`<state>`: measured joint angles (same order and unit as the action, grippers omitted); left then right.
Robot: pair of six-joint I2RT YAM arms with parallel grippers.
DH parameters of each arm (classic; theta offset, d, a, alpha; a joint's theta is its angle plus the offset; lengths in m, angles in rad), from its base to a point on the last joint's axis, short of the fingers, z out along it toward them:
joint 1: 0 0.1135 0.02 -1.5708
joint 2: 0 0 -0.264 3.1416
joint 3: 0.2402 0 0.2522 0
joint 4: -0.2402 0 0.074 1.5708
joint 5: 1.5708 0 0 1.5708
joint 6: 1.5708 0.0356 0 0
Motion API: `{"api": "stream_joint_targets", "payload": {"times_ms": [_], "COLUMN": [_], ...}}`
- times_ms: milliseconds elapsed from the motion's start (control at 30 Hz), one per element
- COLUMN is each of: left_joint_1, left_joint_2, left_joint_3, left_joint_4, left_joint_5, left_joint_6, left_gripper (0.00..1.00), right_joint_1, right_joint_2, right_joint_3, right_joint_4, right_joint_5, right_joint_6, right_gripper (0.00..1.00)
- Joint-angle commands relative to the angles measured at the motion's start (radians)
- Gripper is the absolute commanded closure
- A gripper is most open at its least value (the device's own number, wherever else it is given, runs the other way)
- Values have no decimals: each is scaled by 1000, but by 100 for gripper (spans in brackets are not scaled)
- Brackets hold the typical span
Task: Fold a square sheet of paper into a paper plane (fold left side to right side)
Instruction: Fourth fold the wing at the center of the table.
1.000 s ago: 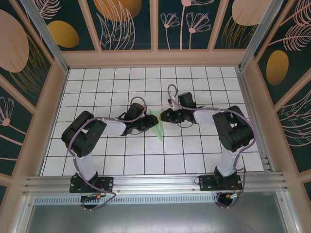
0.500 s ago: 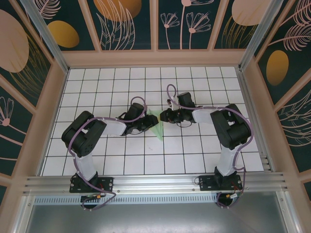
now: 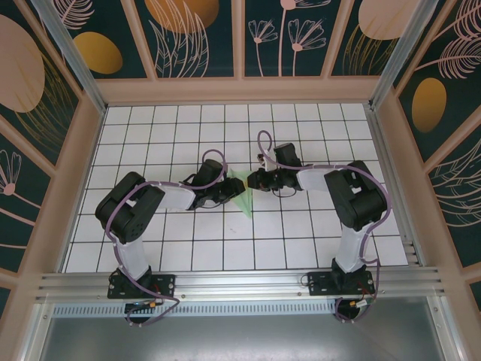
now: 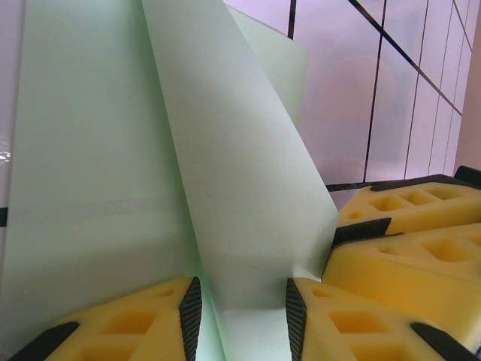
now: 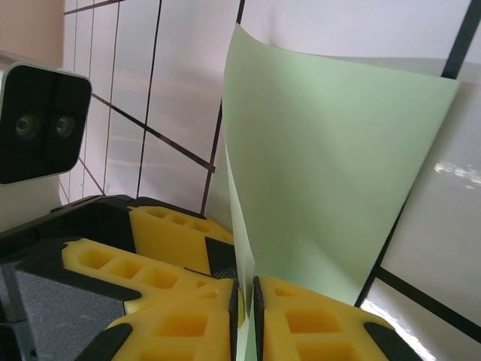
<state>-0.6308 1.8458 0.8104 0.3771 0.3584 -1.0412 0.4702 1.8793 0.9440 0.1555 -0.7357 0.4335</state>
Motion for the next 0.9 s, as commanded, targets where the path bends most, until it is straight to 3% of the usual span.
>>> {"api": "stream_joint_targets", "payload": {"times_ms": [0, 167, 367, 867], "left_joint_1": [-7, -7, -8, -8], "left_joint_2": [18, 17, 12, 0], "left_joint_3": [7, 4, 0, -9], "left_joint_4": [-48, -47, -48, -47], "left_joint_5": [-18, -19, -22, -25], "left_joint_6": [17, 17, 18, 17], "left_gripper": [61, 62, 61, 60], "right_joint_1": [-1, 2, -4, -22], "right_joint_2": [17, 17, 15, 24], "right_joint_3": [23, 26, 28, 33], "right_joint_4": [32, 26, -6, -79], "right_joint_5": [-36, -36, -13, 76], "right_joint_6": [12, 8, -14, -55], "right_gripper": [82, 83, 94, 94]}}
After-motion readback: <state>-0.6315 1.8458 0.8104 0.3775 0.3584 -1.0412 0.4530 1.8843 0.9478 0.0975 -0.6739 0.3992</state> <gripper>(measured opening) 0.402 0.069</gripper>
